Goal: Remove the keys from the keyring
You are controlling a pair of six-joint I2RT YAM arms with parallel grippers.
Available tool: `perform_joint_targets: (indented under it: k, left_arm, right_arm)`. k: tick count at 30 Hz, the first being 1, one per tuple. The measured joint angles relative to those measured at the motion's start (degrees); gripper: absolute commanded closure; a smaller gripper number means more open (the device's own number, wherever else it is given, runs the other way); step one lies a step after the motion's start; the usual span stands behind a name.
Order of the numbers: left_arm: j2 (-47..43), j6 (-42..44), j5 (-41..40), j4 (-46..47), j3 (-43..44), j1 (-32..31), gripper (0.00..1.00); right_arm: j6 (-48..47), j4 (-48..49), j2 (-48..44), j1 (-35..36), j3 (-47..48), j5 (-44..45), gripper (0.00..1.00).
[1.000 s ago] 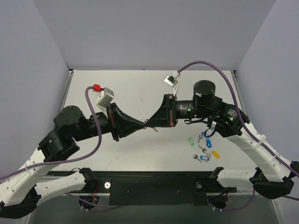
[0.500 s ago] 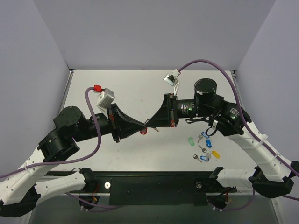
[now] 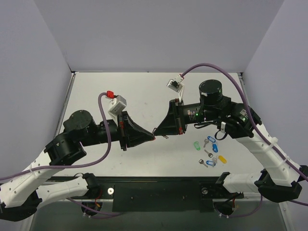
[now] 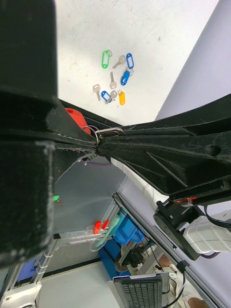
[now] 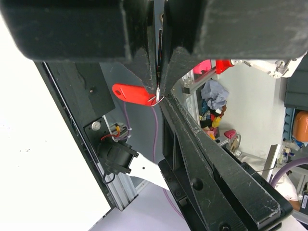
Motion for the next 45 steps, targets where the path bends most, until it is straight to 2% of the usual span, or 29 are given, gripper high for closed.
perform_joint_targets:
  k: [25,34,45]
  left_arm:
    - [2.2,-6.1,-0.4,3.7,-4.1,-2.1,1.0]
    - [12.8,-8.4,-5.3,-4.2,-11.0,1.0,1.0]
    - [10.1,-10.0,-5.9,-6.4,-11.8,5.1,1.0]
  right_arm:
    - [-1.8,-4.5,0.4,-0.1,0.5,1.3,1.0]
    - [1.4,6.2,-0.9,1.8,3.0,-5.4,1.0]
    - [1.4,7.3,-1.7,0.7,2.8,-4.3,1.0]
